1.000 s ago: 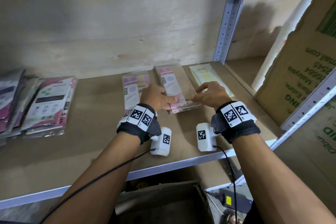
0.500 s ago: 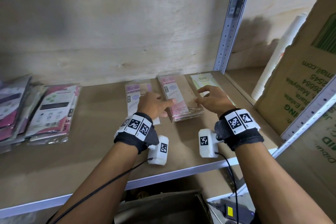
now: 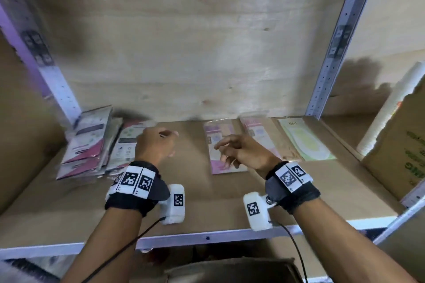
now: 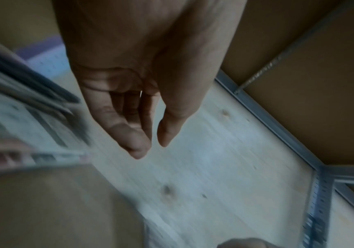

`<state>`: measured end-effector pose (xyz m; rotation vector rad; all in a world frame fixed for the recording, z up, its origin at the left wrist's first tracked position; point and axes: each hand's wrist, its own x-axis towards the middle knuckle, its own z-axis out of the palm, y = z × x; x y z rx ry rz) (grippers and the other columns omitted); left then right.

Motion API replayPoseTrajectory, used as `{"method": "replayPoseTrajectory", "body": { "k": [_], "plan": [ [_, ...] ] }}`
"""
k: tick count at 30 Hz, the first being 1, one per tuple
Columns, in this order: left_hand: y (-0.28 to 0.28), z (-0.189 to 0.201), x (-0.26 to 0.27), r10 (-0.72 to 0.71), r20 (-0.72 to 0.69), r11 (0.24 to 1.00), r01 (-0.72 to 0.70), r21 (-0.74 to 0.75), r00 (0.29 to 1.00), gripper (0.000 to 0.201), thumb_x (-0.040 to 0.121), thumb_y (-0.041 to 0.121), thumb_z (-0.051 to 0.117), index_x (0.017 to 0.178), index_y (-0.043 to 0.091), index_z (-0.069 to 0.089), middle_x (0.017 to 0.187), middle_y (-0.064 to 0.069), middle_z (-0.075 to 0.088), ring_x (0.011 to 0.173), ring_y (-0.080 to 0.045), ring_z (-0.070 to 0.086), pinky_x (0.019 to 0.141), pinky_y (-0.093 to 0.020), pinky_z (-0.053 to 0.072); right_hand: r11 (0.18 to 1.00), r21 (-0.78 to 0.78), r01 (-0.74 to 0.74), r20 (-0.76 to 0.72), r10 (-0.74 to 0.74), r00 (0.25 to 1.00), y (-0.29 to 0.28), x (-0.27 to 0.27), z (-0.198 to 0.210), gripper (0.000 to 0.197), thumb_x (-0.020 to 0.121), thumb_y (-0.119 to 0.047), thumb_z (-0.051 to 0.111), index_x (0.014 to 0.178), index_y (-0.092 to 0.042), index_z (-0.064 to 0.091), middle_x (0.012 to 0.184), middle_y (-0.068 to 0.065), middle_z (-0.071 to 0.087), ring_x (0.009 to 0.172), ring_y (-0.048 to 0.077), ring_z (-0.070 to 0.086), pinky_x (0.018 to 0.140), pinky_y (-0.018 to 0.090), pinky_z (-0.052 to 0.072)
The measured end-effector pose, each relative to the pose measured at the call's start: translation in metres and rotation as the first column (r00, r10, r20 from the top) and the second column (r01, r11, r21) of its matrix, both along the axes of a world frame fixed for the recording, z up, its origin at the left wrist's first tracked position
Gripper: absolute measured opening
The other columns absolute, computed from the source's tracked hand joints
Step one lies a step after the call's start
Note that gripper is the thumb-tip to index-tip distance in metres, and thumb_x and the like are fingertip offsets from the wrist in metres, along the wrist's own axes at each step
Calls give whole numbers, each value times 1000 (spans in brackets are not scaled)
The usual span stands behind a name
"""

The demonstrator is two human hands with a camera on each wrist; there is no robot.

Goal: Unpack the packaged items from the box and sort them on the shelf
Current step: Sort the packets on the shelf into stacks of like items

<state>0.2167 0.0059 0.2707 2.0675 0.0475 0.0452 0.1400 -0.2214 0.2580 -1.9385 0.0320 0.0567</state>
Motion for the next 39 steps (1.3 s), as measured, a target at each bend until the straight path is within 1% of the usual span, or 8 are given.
{"method": "replayPoseTrajectory", "body": {
  "k": [12, 18, 22, 26, 30, 32, 35, 39],
  "plan": [
    [147, 12, -11, 211, 48, 970, -215, 117, 976, 18, 90, 27, 61, 85, 18, 76, 86, -5, 76, 87, -28, 71, 87, -43, 58, 999, 48, -5, -278, 18, 960, 159, 110, -13, 26, 99, -11, 58, 74, -8, 49, 70, 15, 50, 39, 19, 53, 38, 24, 49],
    [159, 7, -5, 230, 44, 968, -234, 88, 972, 15, 88, 23, 63, 84, 17, 75, 88, -5, 75, 89, -26, 71, 87, -43, 59, 981, -180, -69, -204, 31, 978, 198, 143, -31, 70, 77, -35, 84, 130, 1, 56, 120, 24, 65, 101, 35, 66, 92, 52, 55],
    [155, 5, -3, 209, 30, 974, -211, 86, 977, 12, 88, 28, 62, 82, 23, 71, 87, -2, 74, 90, -27, 71, 88, -44, 58, 949, -282, -139, -187, 87, 978, 194, 151, -30, 46, 75, -17, 87, 113, -1, 67, 103, 14, 74, 65, 16, 66, 58, 27, 59],
    [149, 5, -1, 176, 32, 980, -178, 89, 984, 14, 88, 31, 62, 84, 23, 72, 91, -3, 75, 91, -28, 71, 89, -45, 58, 900, -379, -215, -276, 112, 955, 168, 139, -18, 23, 82, -16, 81, 77, -13, 58, 46, -10, 61, 30, -1, 50, 35, 14, 41],
    [133, 3, -3, 137, 33, 986, -139, 91, 990, 11, 89, 27, 64, 89, 20, 73, 84, -4, 75, 83, -25, 74, 84, -40, 59, 982, -93, -163, -310, 127, 942, 139, 107, -13, 4, 90, -7, 68, 89, -5, 66, 79, 14, 65, 53, 17, 46, 48, 26, 31],
    [119, 2, -4, 98, -8, 995, -98, 3, 995, 10, 90, 21, 64, 82, 20, 69, 78, -5, 74, 69, -23, 75, 81, -40, 62, 996, 57, -74, -244, 85, 966, 124, 89, -7, 6, 90, -2, 65, 85, -6, 64, 91, 18, 63, 63, 21, 46, 51, 27, 30],
    [94, 5, -10, -29, -134, 968, -6, -251, 990, 13, 91, 27, 70, 96, 16, 67, 112, -13, 70, 71, -23, 76, 81, -39, 62, 998, 67, -9, -110, 16, 994, 101, 65, 8, 6, 88, -1, 67, 89, -4, 62, 90, 16, 65, 73, 25, 58, 54, 29, 40],
    [59, 18, -18, -292, -110, 763, 162, -626, 950, 27, 76, 46, 82, 99, 35, 73, 117, -17, 69, 91, -27, 76, 87, -48, 60, 986, -168, -17, 202, 51, 978, 71, 32, 21, 17, 82, 4, 72, 81, -11, 65, 75, 8, 57, 65, 19, 60, 57, 25, 51]
  ]
}}
